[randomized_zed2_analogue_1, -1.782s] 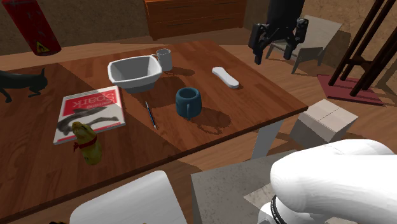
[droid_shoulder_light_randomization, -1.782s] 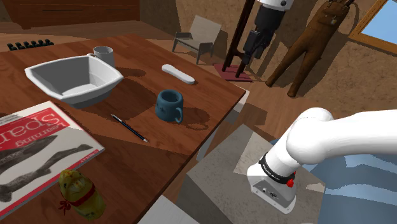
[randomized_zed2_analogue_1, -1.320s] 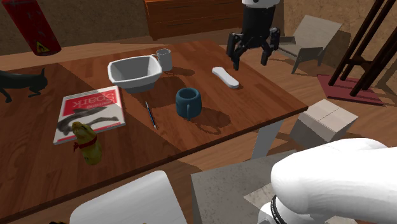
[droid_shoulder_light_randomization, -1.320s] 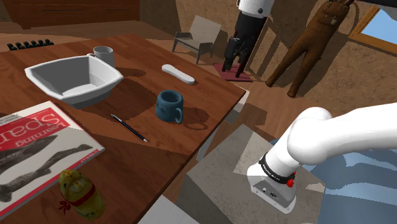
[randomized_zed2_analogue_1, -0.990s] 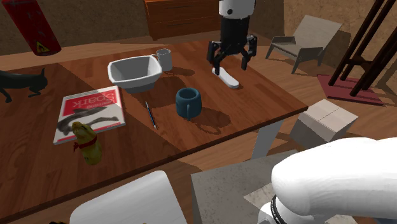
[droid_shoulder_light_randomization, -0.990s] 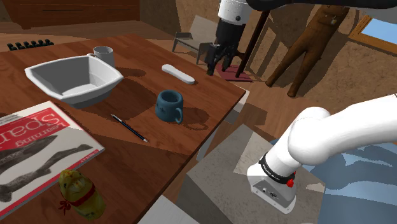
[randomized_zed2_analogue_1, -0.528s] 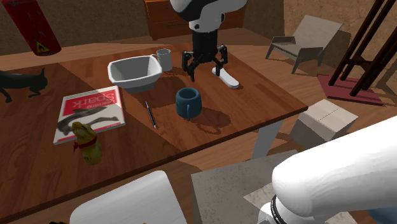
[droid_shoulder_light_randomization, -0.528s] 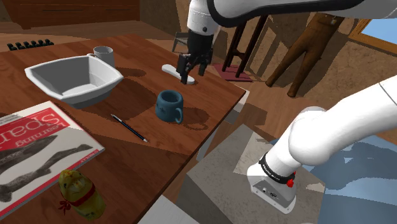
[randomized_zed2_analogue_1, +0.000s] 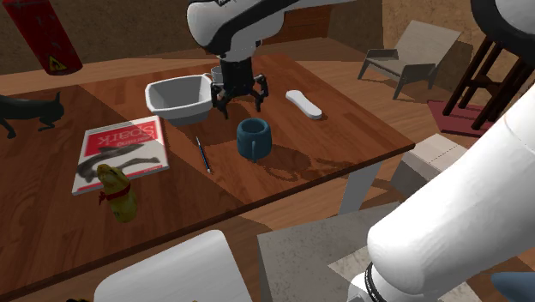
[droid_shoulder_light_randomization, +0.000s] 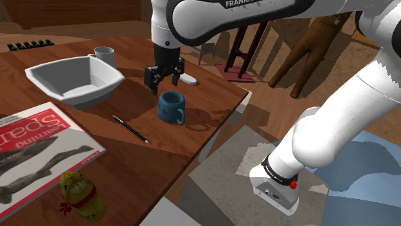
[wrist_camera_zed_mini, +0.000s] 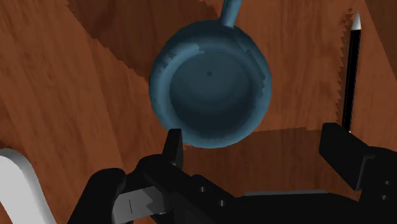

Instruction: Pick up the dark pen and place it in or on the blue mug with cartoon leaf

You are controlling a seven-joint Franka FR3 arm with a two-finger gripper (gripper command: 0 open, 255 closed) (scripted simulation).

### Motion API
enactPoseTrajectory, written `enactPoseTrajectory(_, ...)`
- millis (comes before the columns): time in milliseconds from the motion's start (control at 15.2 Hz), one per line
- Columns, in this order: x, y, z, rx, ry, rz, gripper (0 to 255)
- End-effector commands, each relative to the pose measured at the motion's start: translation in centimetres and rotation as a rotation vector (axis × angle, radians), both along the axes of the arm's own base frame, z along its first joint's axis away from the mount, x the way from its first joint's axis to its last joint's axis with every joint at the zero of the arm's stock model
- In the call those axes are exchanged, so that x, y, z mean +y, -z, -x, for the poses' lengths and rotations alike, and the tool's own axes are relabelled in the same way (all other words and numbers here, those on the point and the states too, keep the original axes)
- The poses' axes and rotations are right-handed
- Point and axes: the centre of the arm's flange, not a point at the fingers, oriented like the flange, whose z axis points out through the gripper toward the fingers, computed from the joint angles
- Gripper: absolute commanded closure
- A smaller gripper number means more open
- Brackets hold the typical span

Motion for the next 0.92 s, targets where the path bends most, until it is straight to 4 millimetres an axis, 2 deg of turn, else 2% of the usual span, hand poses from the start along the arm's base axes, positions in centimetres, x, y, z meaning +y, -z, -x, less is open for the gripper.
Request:
enactPoseTrajectory(0, 1.8, 1.1, -1.2, -0.004, -0.005, 0.0, 0)
enactPoseTrajectory(858, 15.2, 8.3, -8.9, -0.026, -0.044, 0.004, 0)
